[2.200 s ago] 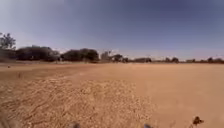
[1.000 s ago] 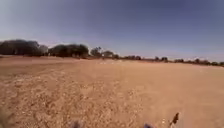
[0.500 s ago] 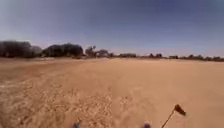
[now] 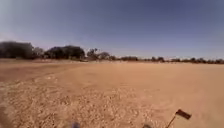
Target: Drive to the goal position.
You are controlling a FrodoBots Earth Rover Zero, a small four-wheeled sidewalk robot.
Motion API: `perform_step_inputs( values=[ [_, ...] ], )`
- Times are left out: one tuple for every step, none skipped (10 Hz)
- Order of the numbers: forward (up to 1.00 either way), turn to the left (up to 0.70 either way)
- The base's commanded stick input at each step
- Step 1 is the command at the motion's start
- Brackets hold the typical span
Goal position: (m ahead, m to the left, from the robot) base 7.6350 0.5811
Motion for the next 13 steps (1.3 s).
perform_step_inputs(
  values=[
    [0.70, 0.00],
    [0.70, 0.00],
    [0.70, 0.00],
    [0.70, 0.00],
    [0.70, 0.00],
    [0.70, 0.00],
    [0.70, 0.00],
    [0.70, 0.00],
    [0.70, 0.00],
    [0.70, 0.00],
    [0.70, 0.00],
    [0.70, 0.00],
    [0.70, 0.00]
  ],
)
